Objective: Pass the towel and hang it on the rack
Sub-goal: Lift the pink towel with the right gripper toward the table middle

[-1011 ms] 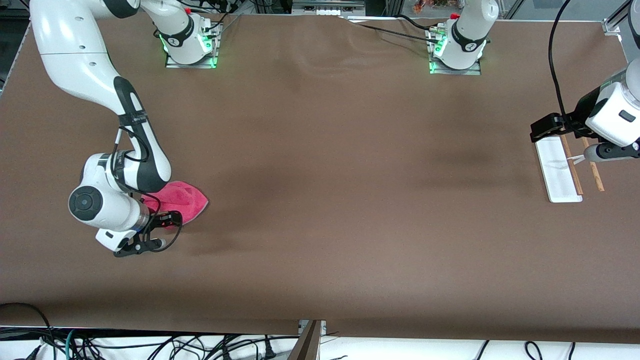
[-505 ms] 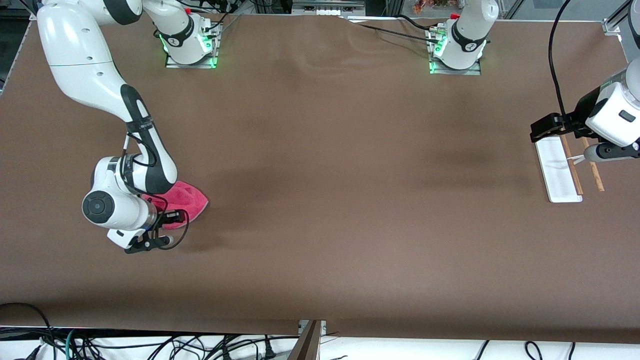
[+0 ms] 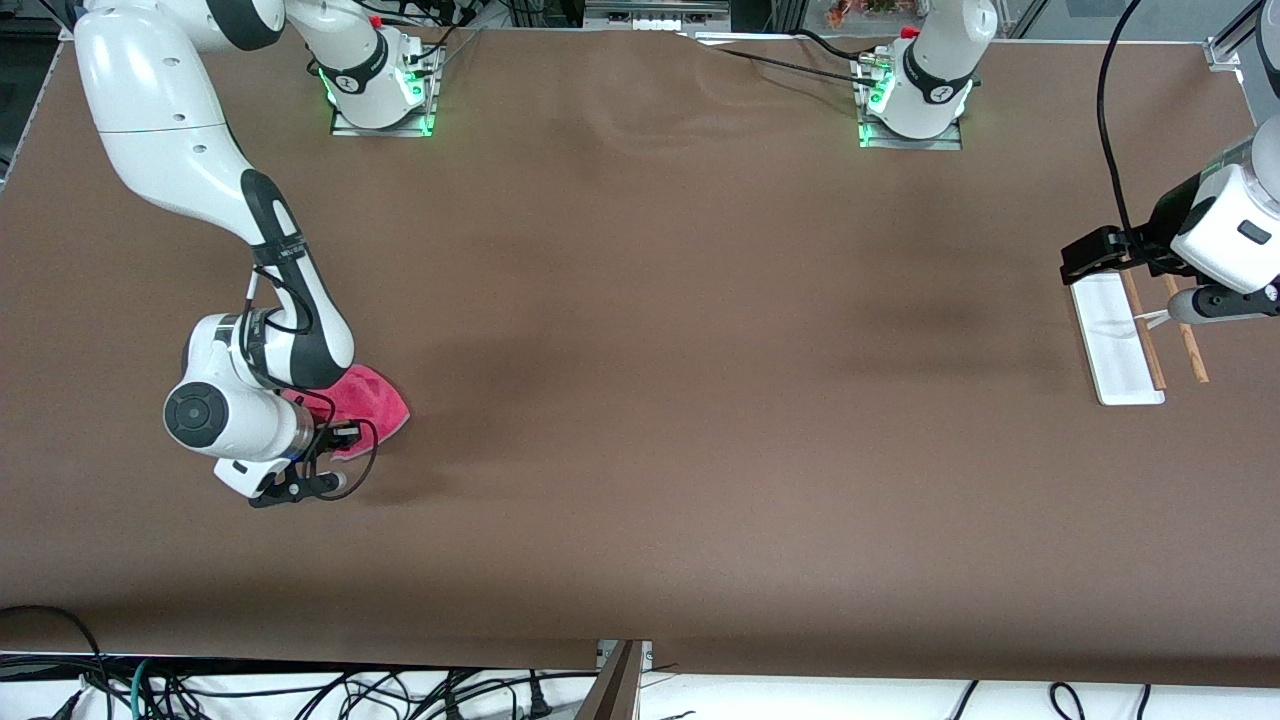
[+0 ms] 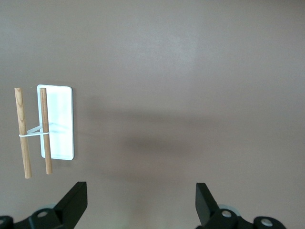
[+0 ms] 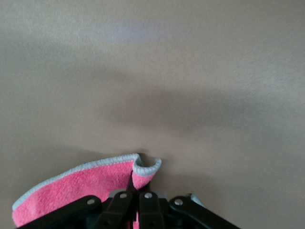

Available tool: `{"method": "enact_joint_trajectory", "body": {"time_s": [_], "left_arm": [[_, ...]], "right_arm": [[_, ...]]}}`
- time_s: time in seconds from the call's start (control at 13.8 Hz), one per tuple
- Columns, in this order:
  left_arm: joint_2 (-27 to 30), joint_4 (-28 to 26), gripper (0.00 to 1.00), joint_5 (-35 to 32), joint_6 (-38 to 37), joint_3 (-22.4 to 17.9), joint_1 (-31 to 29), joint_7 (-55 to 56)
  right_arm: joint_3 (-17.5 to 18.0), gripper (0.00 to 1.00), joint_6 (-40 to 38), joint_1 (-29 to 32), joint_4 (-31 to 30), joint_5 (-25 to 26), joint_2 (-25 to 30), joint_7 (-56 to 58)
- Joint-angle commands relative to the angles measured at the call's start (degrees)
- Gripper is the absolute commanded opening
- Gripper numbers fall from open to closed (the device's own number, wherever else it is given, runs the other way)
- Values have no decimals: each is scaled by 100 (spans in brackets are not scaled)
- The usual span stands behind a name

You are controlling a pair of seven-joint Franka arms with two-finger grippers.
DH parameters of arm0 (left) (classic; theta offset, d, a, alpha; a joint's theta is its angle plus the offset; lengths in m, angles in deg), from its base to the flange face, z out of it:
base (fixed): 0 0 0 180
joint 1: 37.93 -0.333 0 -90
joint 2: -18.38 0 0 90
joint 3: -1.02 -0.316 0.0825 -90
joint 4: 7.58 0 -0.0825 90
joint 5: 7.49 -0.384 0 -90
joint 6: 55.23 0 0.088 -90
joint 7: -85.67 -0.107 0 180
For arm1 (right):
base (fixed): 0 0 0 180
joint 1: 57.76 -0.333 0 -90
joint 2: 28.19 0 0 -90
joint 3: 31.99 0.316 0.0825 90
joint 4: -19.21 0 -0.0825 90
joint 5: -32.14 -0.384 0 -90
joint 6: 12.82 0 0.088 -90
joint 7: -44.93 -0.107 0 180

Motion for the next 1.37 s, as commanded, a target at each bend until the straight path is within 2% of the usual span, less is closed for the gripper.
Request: {"method": "enact_joint_trajectory", "body": {"time_s": [0.0,0.14,0.36,0.51,0.58,0.79,0.87,1.3], "left_arm": [[103,-71,100,-104,-32,13,-6,62],[111,-71,100,-104,-67,21,-6,62],[111,-62,100,-104,-76,30,-6,71],[111,-62,100,-104,-85,39,-6,71],[111,-62,100,-104,-93,39,-6,71],[120,-71,100,-104,-102,39,3,71],[120,-71,100,-95,-102,39,3,71],[111,-53,100,-113,-102,48,65,-9]], "right_arm": [[28,0,-39,13,234,-11,177,30],[46,0,-39,-13,306,-20,352,-5],[282,0,-83,-57,315,-20,756,-22],[414,0,-380,-241,332,-3,1108,-276],[432,0,-669,-407,463,6,1222,-521],[441,0,-2091,-943,1585,-11,1302,-1417],[441,0,-2357,-1162,1868,-11,1302,-1768],[608,0,-2587,-2208,2336,-3,1320,-3692]]}}
